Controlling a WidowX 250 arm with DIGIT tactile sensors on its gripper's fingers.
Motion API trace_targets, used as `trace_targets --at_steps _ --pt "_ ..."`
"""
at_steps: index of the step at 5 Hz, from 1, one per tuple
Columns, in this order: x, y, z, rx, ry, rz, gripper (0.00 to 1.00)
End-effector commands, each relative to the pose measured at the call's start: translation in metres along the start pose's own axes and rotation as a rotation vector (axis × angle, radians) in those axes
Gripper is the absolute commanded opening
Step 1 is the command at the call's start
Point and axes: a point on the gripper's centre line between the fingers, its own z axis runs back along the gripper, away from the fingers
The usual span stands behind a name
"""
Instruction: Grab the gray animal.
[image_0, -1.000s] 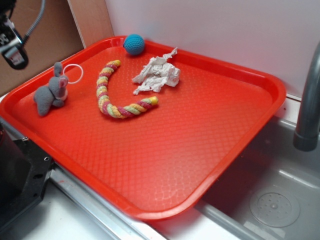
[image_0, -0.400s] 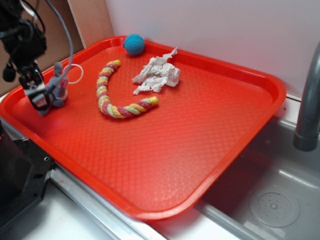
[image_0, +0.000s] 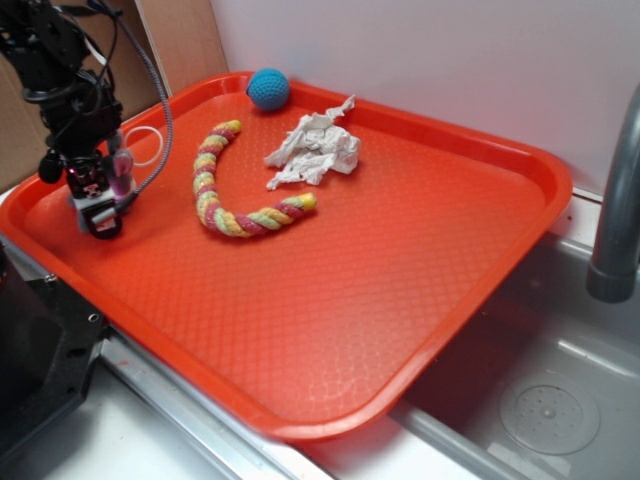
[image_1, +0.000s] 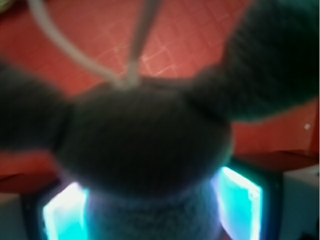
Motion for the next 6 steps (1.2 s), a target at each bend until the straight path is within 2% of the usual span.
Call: trace_targets --at_steps 1,2,3,4,5,6 --pt "0.008 0.002 0.007 0.025 0.007 0.032 0.00" --pt "0.013 -0.010 0.034 0.075 0.064 0.146 0.00" --pt "0.019 -0.037 0.069 0.102 0.043 0.288 0.00" --pt "0.026 -0.076 0.107 0.075 -0.017 0.348 0.00" --pt "0.034 -0.106 0.136 0.038 -0.063 0.365 0.00" --pt "0.040 -0.123 0.150 0.008 -0.071 0.391 0.00"
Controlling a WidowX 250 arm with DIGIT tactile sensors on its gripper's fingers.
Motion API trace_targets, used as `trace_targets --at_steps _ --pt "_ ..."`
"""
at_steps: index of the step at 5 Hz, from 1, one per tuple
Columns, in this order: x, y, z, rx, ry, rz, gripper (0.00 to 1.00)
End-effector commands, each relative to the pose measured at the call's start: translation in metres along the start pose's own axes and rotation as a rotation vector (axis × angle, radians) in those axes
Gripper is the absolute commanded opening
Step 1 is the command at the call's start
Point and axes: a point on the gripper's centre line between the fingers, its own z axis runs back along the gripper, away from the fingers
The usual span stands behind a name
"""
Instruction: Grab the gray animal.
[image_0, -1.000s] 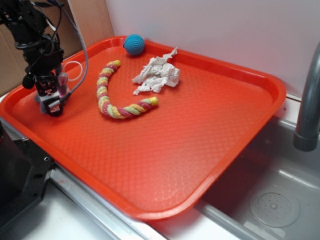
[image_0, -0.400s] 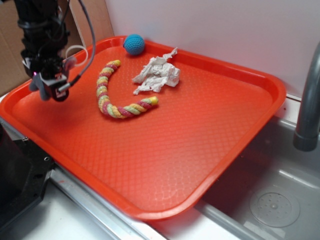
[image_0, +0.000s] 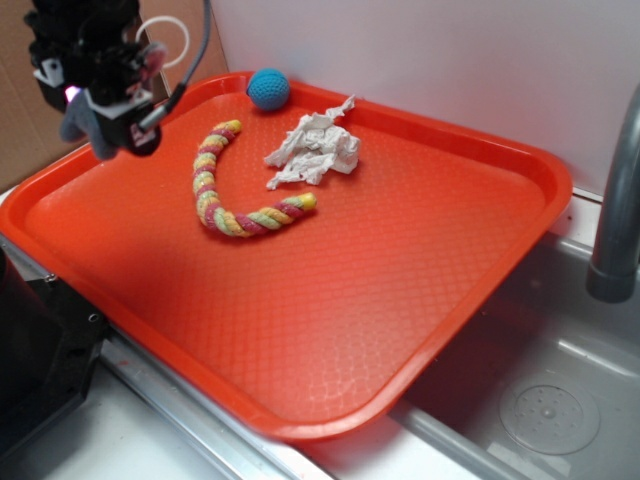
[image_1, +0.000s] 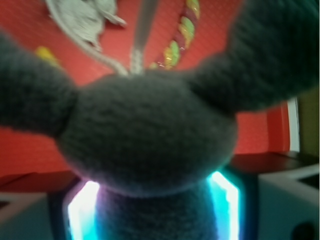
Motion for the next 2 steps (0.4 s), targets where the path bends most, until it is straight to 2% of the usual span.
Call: trace_targets --at_steps 1,2 --pt "0.0126 -0.0318 0.0256 -0.060 -0.036 0.039 0.00" --pt "0.0115 -0.0283 0.0205 -0.070 -0.048 0.032 0.00"
